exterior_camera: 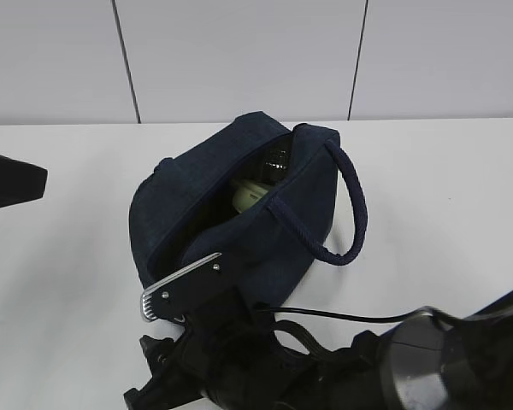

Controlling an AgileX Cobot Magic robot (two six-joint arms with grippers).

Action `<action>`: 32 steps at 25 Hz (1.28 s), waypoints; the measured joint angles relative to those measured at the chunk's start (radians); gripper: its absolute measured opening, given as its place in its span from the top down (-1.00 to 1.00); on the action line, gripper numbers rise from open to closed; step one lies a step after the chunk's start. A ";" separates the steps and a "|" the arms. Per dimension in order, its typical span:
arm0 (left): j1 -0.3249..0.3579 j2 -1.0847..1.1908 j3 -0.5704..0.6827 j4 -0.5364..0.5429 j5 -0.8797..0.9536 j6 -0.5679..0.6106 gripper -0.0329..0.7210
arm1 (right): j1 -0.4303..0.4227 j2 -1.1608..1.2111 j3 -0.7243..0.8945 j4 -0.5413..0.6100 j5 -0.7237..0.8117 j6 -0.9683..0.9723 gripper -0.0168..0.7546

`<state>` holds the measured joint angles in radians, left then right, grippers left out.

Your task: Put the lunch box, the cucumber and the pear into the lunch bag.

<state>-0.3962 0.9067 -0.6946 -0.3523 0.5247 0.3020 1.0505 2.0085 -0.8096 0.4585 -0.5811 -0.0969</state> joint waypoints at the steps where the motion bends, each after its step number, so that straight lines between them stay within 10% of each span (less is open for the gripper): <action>1: 0.000 0.000 0.000 0.000 0.000 0.000 0.28 | 0.000 0.000 0.000 0.000 -0.005 0.000 -0.08; 13: 0.000 0.000 0.000 0.000 0.000 0.000 0.28 | 0.000 0.000 0.000 0.002 -0.028 -0.017 0.06; 32: 0.000 0.000 0.000 0.000 0.000 0.000 0.28 | 0.000 -0.012 0.004 0.176 -0.002 -0.162 0.85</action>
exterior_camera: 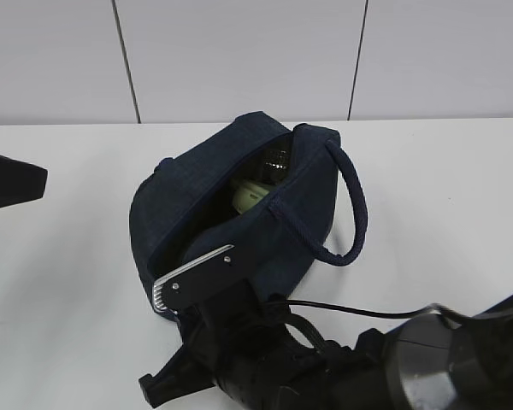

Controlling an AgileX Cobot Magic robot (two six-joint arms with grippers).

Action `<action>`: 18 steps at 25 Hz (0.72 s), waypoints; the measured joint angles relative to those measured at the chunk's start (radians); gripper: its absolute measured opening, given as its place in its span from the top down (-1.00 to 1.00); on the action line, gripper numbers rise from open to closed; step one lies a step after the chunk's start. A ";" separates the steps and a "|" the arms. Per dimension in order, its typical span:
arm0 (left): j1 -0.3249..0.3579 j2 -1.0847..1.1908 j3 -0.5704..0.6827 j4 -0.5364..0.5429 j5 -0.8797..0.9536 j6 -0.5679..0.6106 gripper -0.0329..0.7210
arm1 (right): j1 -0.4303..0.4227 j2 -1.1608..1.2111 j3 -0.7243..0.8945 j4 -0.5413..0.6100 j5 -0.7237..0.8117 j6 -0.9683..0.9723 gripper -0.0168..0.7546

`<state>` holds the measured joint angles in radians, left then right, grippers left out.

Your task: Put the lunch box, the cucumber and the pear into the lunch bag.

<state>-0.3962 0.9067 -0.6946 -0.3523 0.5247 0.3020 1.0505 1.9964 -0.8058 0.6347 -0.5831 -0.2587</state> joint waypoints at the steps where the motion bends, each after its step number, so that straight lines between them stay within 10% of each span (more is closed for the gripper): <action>1: 0.000 0.000 0.000 0.000 0.000 0.000 0.28 | 0.000 0.000 0.000 0.000 0.000 -0.002 0.87; 18: 0.000 0.000 0.000 0.000 0.000 0.000 0.28 | 0.000 0.000 0.000 -0.064 0.000 -0.005 0.58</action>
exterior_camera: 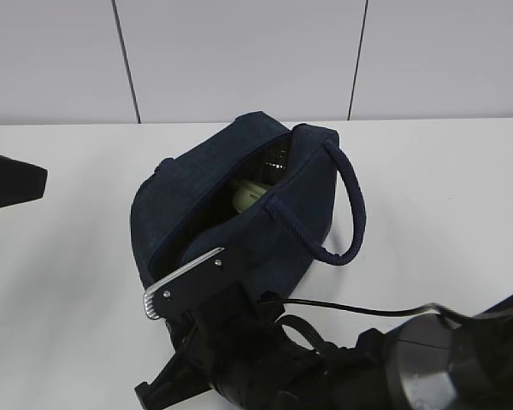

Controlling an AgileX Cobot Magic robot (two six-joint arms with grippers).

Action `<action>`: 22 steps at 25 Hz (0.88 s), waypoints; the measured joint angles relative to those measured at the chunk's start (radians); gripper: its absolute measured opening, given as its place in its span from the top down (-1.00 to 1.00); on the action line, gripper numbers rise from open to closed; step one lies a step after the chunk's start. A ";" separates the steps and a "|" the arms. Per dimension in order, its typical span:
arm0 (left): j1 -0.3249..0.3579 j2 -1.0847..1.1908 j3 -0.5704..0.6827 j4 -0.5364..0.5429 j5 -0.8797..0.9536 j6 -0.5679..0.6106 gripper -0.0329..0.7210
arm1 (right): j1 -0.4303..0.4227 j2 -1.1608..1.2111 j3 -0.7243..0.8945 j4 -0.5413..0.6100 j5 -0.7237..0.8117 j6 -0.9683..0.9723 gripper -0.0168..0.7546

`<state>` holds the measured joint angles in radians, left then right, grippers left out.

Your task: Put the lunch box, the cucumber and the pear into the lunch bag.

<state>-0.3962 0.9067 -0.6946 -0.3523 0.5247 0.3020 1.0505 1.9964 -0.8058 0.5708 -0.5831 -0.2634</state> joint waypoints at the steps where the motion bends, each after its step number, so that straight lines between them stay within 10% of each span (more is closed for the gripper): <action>1: 0.000 0.000 0.000 0.000 0.000 0.000 0.28 | 0.000 0.000 0.000 -0.001 -0.002 0.000 0.58; 14: 0.000 0.000 0.000 0.000 0.000 0.000 0.28 | 0.000 0.000 0.000 -0.001 -0.021 0.000 0.58; 22: 0.000 0.000 0.000 0.000 0.000 0.000 0.28 | 0.000 -0.009 0.000 -0.001 0.015 0.000 0.94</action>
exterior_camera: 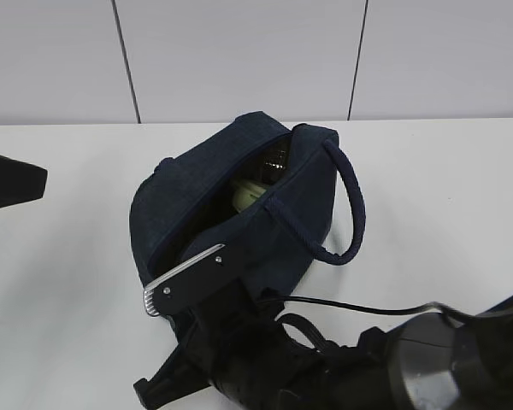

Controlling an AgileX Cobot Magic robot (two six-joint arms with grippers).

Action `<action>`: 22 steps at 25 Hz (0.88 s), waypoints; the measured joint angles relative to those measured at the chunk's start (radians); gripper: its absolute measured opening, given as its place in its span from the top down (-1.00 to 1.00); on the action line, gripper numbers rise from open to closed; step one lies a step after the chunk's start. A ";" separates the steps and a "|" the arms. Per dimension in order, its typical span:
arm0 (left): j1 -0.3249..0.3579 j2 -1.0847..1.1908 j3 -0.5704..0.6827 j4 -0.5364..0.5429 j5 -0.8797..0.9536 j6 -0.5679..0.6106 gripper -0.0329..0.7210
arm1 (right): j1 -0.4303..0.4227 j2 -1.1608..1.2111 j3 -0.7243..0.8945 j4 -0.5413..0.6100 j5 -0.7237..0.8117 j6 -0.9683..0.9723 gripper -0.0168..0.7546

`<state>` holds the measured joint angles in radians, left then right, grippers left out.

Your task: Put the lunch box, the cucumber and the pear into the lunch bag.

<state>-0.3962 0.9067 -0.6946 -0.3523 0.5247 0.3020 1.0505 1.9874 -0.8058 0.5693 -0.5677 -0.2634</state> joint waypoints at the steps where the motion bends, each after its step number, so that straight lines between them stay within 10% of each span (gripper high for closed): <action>1: 0.000 0.000 0.000 0.000 0.000 0.000 0.28 | 0.000 -0.007 0.000 0.000 0.025 0.000 0.94; 22: 0.000 0.000 0.000 0.000 0.000 -0.001 0.28 | 0.000 -0.294 0.004 0.021 0.320 -0.135 0.94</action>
<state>-0.3962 0.9067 -0.6946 -0.3523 0.5247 0.3011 1.0505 1.6935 -0.8014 0.5900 -0.2481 -0.3981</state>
